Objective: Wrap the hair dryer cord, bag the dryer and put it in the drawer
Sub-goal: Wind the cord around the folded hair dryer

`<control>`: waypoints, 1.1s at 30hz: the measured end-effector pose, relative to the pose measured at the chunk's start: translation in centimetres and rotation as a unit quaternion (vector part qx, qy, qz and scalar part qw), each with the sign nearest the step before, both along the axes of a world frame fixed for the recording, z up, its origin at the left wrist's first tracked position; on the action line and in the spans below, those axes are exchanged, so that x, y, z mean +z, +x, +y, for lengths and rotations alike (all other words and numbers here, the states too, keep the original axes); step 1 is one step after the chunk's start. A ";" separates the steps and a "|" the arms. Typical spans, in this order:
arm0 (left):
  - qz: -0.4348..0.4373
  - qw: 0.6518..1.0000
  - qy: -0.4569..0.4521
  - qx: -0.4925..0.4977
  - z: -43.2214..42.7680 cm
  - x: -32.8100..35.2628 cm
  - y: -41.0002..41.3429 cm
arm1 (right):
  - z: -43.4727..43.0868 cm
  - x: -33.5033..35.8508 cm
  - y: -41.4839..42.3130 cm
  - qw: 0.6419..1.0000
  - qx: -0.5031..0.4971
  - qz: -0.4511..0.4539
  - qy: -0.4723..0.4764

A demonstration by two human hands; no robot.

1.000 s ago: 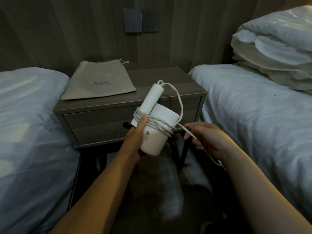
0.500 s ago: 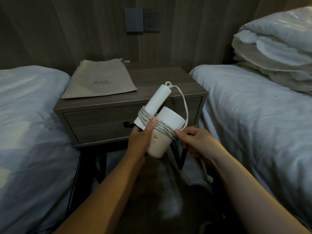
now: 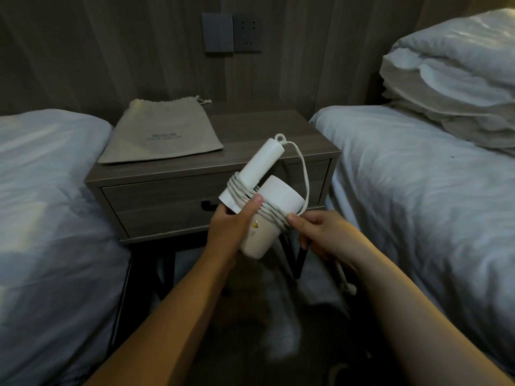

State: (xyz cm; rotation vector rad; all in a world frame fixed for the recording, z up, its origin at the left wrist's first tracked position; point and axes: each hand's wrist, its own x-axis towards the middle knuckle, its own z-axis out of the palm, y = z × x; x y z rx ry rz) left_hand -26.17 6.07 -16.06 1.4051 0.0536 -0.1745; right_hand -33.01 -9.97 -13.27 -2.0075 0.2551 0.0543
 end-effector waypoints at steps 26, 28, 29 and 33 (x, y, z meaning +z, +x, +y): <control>-0.147 0.947 0.278 0.060 2.2 -0.1 1.5 | -1.3 1.2 -1.1 0.984 0.132 -0.091 0.083; -0.144 0.949 0.276 0.049 2.2 -0.3 1.6 | -1.2 1.3 -1.0 0.983 0.122 -0.127 0.042; -0.140 0.950 0.274 0.044 2.2 -0.4 1.6 | -1.2 1.4 -0.9 0.982 0.120 -0.141 0.031; -0.131 0.954 0.267 0.027 1.9 -0.8 1.6 | -1.1 1.0 -0.7 0.982 0.088 -0.153 0.073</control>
